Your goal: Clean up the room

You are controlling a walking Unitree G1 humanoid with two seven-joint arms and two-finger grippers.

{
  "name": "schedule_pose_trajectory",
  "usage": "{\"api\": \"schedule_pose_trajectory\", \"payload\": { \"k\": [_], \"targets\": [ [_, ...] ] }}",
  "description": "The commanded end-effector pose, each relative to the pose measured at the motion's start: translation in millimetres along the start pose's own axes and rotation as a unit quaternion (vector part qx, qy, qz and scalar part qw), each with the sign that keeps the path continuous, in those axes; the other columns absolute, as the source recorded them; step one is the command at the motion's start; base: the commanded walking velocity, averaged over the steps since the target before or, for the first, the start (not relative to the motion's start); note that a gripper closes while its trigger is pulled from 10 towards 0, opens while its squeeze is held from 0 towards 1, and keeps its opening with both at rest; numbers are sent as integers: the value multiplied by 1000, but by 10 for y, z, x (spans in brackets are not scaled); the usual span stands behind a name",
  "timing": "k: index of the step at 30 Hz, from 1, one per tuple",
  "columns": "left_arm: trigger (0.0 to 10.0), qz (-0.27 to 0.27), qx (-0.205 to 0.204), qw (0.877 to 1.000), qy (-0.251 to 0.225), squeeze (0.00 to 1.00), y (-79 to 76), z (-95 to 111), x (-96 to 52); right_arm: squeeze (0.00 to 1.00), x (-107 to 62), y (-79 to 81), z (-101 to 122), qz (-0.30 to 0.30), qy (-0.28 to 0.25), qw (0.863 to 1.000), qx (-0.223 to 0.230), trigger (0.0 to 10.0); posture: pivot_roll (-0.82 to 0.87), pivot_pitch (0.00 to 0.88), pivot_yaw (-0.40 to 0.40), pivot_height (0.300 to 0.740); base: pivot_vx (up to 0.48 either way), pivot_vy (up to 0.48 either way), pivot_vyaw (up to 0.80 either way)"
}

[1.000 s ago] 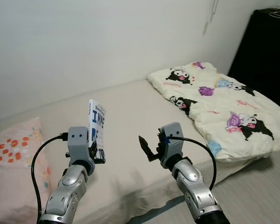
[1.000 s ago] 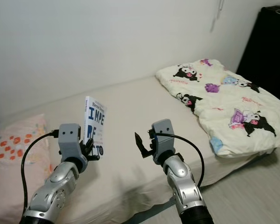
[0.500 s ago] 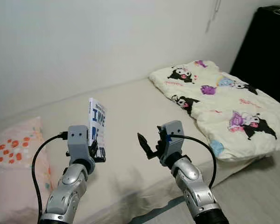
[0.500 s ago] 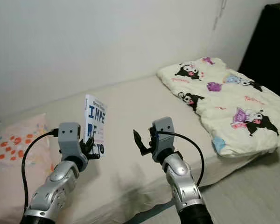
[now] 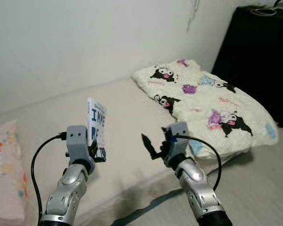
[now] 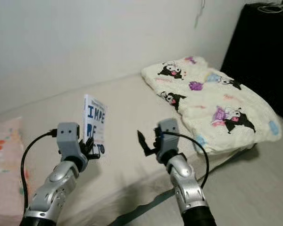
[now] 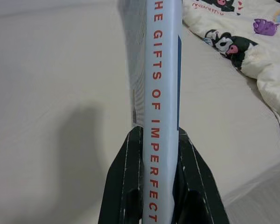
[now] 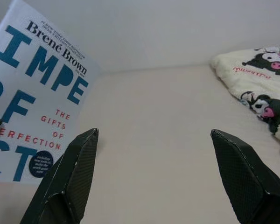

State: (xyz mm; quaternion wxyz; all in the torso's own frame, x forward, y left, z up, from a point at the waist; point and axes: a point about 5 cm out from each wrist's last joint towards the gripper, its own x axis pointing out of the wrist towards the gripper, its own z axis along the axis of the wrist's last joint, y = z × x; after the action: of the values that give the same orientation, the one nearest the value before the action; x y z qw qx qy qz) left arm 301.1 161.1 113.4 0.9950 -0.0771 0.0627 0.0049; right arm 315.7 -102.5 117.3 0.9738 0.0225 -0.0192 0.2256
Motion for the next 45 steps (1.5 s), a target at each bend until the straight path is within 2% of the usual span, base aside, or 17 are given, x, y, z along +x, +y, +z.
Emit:
{"api": "schedule_pose_trajectory", "payload": {
  "k": [1,11,17,25,29,32,33,37,38,40,45],
  "targets": [
    [10000,2,2,1000,-14,0,20,78,-16,0,3,60,-73,12,16,1000,15,10000,-28,88,-13,740,0,0,0],
    [10000,4,18,1000,-10,0,17,98,6,0,12,57,-93,12,24,999,18,10000,-26,95,-8,740,0,0,0],
    [10000,4,42,999,-3,0,6,91,10,0,10,61,-98,12,25,999,19,10000,-23,99,-8,740,0,-480,0],
    [10000,47,35,998,7,0,64,32,41,0,10,36,-150,-13,34,999,11,10000,-21,99,-7,740,0,-60,0],
    [10000,90,-1,995,40,0,171,-26,38,0,-4,23,-149,-12,35,999,-6,10000,-22,102,-7,740,0,0,0],
    [10000,96,-15,993,63,0,185,-70,20,0,-2,23,-147,-9,36,999,-10,10000,-22,102,-7,740,0,0,0],
    [10000,96,-27,992,75,0,185,-92,9,0,-1,26,-147,-7,37,999,-11,10000,-20,106,-9,740,0,0,0],
    [10000,91,-30,992,79,0,181,-99,-12,0,7,34,-147,-1,38,999,-15,10000,-21,105,-10,740,0,0,800],
    [10000,82,12,994,75,0,175,-88,-23,0,11,39,-149,0,39,999,-16,10000,-20,107,-11,740,0,0,800],
    [10000,82,12,994,75,0,175,-88,-23,0,11,39,-149,0,39,999,-16,10000,-20,107,-11,740,0,0,800],
    [10000,49,15,998,41,0,71,-15,-15,0,11,61,-156,4,39,999,-14,10000,-18,107,-12,740,0,0,800]
  ]
}}
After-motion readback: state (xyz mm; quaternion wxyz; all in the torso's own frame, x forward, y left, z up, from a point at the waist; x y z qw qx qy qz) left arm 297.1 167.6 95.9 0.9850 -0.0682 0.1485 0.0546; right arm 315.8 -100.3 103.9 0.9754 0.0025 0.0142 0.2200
